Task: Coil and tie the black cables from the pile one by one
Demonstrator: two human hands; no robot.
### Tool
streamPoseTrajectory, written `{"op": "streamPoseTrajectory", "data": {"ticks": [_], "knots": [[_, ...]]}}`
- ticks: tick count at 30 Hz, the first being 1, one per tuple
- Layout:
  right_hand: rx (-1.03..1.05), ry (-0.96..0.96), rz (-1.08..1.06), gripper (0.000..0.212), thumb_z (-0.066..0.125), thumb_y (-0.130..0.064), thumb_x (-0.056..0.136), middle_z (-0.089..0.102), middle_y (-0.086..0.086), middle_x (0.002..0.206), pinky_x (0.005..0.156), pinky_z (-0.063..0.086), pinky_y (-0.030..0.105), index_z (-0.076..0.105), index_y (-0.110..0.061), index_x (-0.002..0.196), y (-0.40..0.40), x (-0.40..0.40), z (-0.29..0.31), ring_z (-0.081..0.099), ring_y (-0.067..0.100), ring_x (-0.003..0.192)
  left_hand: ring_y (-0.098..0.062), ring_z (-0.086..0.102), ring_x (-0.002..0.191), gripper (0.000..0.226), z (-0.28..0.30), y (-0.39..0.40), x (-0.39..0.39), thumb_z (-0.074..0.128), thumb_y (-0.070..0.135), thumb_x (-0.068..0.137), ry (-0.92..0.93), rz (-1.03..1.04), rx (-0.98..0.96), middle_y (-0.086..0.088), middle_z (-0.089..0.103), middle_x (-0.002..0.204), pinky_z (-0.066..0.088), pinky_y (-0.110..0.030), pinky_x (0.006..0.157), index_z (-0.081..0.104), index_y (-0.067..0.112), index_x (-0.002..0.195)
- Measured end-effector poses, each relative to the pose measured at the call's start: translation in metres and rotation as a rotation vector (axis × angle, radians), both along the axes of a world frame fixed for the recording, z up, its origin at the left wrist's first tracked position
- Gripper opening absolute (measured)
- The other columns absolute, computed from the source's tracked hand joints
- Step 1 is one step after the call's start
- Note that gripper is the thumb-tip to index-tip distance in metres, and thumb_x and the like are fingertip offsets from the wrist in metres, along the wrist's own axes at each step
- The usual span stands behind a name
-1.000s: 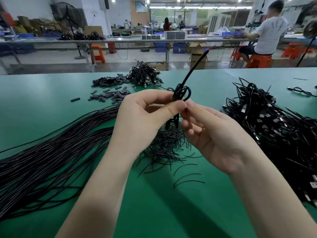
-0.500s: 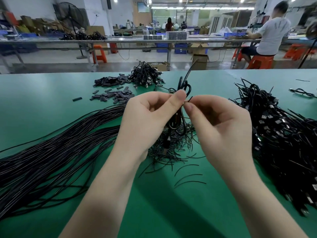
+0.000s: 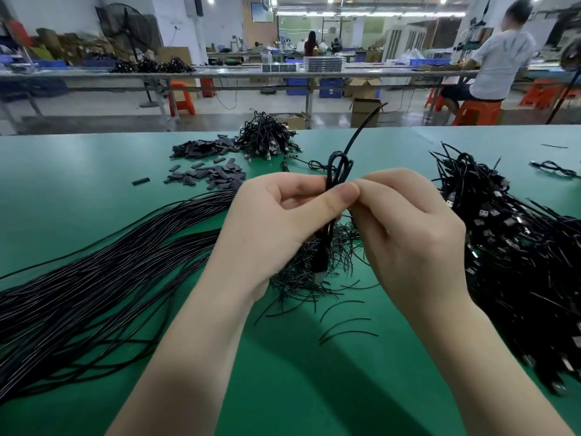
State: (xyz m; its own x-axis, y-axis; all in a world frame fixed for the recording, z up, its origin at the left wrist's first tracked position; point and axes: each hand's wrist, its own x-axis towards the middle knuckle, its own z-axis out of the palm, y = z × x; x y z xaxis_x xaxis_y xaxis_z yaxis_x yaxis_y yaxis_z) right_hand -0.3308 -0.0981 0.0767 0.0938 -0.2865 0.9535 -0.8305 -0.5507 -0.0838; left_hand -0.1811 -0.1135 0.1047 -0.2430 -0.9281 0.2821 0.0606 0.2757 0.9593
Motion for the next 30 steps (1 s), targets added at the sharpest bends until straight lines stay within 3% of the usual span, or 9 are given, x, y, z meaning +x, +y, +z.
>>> {"op": "streamPoseTrajectory", "data": {"ticks": [4, 6, 10, 14, 17, 21, 24, 27, 30], "knots": [[0.070, -0.066, 0.152, 0.009, 0.065, -0.002, 0.090, 0.066, 0.008, 0.085, 0.076, 0.047, 0.019, 0.073, -0.004, 0.094, 0.001, -0.001, 0.005, 0.060, 0.014, 0.080, -0.007, 0.064, 0.056, 0.023, 0.004, 0.001, 0.000, 0.074, 0.034, 0.065, 0.154, -0.112, 0.131, -0.004, 0.073, 0.070, 0.047, -0.013, 0.049, 0.078, 0.015, 0.078], [0.189, -0.228, 0.302, 0.012, 0.068, -0.006, 0.087, 0.066, -0.001, 0.086, 0.075, 0.047, 0.017, 0.072, -0.016, 0.093, 0.002, 0.000, 0.007, 0.061, 0.008, 0.081, -0.009, 0.068, 0.062, 0.023, 0.004, 0.001, 0.000, 0.073, 0.034, 0.064, 0.190, -0.164, 0.175, -0.002, 0.074, 0.073, 0.051, -0.015, 0.053, 0.079, 0.017, 0.078], [0.476, -0.751, 0.753, 0.019, 0.082, -0.016, 0.073, 0.068, -0.005, 0.081, 0.070, 0.053, 0.024, 0.069, -0.022, 0.086, 0.002, 0.006, 0.007, 0.065, 0.010, 0.075, -0.009, 0.067, 0.059, 0.025, 0.004, 0.001, 0.000, 0.073, 0.036, 0.062, 0.210, -0.231, 0.226, 0.000, 0.073, 0.073, 0.053, -0.018, 0.051, 0.079, 0.017, 0.078], [0.711, -0.824, 1.066, 0.043, 0.082, -0.039, 0.066, 0.072, 0.000, 0.096, 0.075, 0.055, 0.031, 0.072, -0.023, 0.105, -0.004, 0.001, 0.000, 0.068, 0.018, 0.086, -0.019, 0.064, 0.075, 0.031, 0.002, 0.000, 0.005, 0.079, 0.036, 0.063, 0.177, -0.348, 0.306, -0.015, 0.069, 0.097, 0.057, -0.019, 0.054, 0.079, 0.014, 0.085], [0.734, -0.688, 0.979, 0.033, 0.079, -0.048, 0.067, 0.074, -0.006, 0.096, 0.078, 0.055, 0.033, 0.077, -0.029, 0.094, -0.004, -0.004, 0.001, 0.067, 0.012, 0.085, -0.011, 0.064, 0.063, 0.029, 0.000, -0.003, 0.008, 0.085, 0.034, 0.059, 0.123, -0.413, 0.353, -0.009, 0.068, 0.085, 0.057, -0.019, 0.053, 0.078, 0.014, 0.080], [0.658, -0.649, 0.873, 0.019, 0.082, -0.031, 0.071, 0.072, -0.005, 0.094, 0.079, 0.052, 0.036, 0.078, -0.026, 0.089, -0.003, -0.005, 0.002, 0.065, 0.015, 0.090, -0.009, 0.060, 0.042, 0.034, -0.001, -0.006, 0.008, 0.074, 0.035, 0.067, 0.175, -0.477, 0.460, -0.001, 0.058, 0.058, 0.047, -0.014, 0.035, 0.073, 0.008, 0.088], [0.511, -0.675, 0.631, 0.015, 0.075, -0.019, 0.076, 0.070, -0.007, 0.090, 0.073, 0.049, 0.038, 0.077, -0.028, 0.089, -0.002, 0.004, -0.002, 0.063, 0.016, 0.086, -0.008, 0.057, 0.043, 0.027, -0.006, -0.010, -0.001, 0.078, 0.041, 0.062, 0.202, -0.343, 0.422, 0.002, 0.058, 0.059, 0.046, -0.015, 0.038, 0.076, 0.017, 0.074], [0.220, -0.498, 0.223, 0.016, 0.074, -0.020, 0.082, 0.070, 0.001, 0.093, 0.080, 0.050, 0.028, 0.076, -0.013, 0.096, -0.002, 0.016, -0.013, 0.064, 0.015, 0.089, -0.005, 0.058, 0.046, 0.015, -0.013, -0.013, -0.012, 0.074, 0.036, 0.060, 0.249, -0.123, 0.313, 0.006, 0.066, 0.059, 0.045, -0.014, 0.041, 0.076, 0.022, 0.064], [0.171, -0.530, 0.174, 0.017, 0.070, -0.021, 0.087, 0.072, -0.001, 0.097, 0.084, 0.051, 0.028, 0.075, -0.011, 0.099, -0.008, 0.023, -0.026, 0.065, 0.013, 0.095, -0.002, 0.060, 0.050, 0.017, -0.021, -0.016, -0.015, 0.069, 0.039, 0.071, 0.237, -0.082, 0.235, 0.008, 0.066, 0.059, 0.044, -0.012, 0.043, 0.077, 0.025, 0.067]]}}
